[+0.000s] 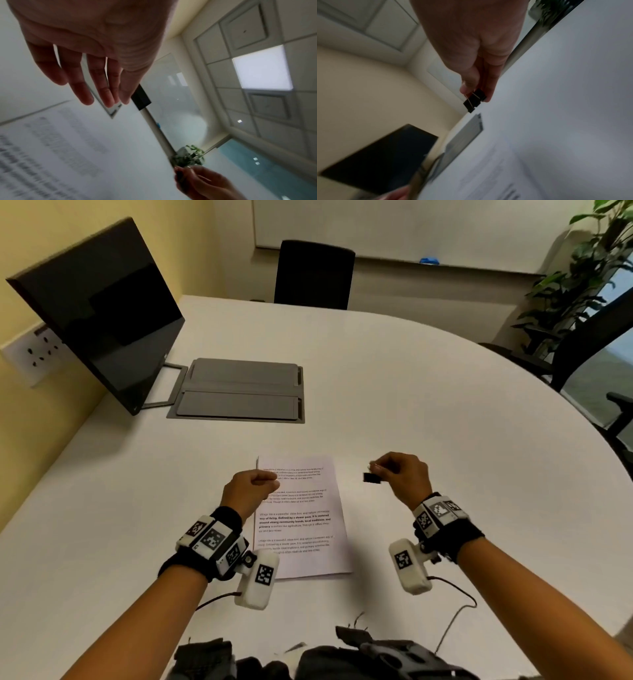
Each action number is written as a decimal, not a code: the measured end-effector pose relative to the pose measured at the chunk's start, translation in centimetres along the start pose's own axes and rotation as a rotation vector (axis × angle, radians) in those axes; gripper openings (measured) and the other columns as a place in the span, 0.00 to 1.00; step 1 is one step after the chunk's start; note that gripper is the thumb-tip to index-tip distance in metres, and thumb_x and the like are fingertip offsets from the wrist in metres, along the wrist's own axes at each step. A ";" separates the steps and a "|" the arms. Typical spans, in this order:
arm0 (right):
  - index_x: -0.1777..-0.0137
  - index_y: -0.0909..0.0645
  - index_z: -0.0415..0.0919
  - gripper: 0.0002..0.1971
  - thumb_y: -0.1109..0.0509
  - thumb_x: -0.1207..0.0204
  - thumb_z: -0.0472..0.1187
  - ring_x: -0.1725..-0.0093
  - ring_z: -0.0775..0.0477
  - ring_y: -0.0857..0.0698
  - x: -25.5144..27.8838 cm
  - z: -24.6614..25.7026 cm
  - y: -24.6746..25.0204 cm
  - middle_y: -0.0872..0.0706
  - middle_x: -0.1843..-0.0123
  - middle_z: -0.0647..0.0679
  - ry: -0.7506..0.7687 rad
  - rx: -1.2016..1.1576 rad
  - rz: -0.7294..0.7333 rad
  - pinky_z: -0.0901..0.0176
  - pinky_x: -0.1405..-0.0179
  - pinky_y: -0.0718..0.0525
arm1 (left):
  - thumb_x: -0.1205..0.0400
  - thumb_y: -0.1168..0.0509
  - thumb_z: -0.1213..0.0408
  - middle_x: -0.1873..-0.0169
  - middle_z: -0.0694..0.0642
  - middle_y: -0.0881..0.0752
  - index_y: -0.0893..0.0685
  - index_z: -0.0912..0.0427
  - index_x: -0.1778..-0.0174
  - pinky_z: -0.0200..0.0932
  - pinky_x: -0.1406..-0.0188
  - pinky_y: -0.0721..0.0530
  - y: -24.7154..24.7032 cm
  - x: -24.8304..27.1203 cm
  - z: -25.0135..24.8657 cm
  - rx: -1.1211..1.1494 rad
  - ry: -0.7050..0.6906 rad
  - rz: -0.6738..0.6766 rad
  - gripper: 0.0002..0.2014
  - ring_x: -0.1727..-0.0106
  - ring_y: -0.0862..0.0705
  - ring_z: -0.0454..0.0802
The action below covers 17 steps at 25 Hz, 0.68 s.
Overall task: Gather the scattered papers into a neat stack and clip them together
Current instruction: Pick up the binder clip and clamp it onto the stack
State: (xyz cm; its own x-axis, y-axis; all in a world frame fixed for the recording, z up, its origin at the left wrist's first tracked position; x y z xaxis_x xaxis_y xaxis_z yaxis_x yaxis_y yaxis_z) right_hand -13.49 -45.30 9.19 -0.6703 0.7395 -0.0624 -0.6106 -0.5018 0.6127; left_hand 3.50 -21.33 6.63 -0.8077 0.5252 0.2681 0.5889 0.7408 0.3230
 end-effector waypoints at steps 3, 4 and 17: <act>0.59 0.12 0.35 0.03 0.25 0.28 0.34 0.55 0.44 0.12 -0.8 -4.8 0.1 0.09 0.57 0.39 -0.123 0.188 0.052 0.77 0.61 0.25 | 0.24 0.30 0.58 0.39 0.57 0.15 0.18 0.58 0.37 0.41 0.37 0.25 0.0 -1.2 4.4 -0.212 0.058 -0.067 0.20 0.37 0.19 0.55; 0.59 0.12 0.33 0.02 0.27 0.28 0.31 0.59 0.45 0.12 -1.0 -6.1 -0.1 0.09 0.57 0.37 -0.158 0.207 0.064 0.83 0.67 0.27 | 0.24 0.30 0.56 0.34 0.58 0.18 0.21 0.58 0.33 0.44 0.33 0.26 -0.2 -1.6 5.7 -0.291 0.086 -0.063 0.23 0.33 0.21 0.56; 0.57 0.13 0.31 0.04 0.25 0.28 0.32 0.51 0.38 0.14 -3.2 -12.9 -2.4 0.10 0.54 0.34 -0.288 0.284 0.141 0.62 0.49 0.24 | 0.26 0.30 0.49 0.16 0.53 0.55 0.45 0.41 0.20 0.74 0.24 0.49 -1.3 -4.7 10.9 -0.774 0.217 0.145 0.41 0.16 0.57 0.59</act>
State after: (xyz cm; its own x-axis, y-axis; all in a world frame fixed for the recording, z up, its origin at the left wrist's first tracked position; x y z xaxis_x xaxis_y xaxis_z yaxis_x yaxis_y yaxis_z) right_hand -15.33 -52.21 -2.22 -0.5691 0.7878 0.2354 -0.3541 -0.4932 0.7946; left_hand 6.14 -20.19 -4.97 -0.7453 0.4419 0.4992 0.6041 0.1308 0.7861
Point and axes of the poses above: each hand's wrist, its own x-axis away from the middle knuckle, its own y-axis out of the back of the hand, z = x × y, the point moved 3 cm from there along -x, towards the middle knuckle
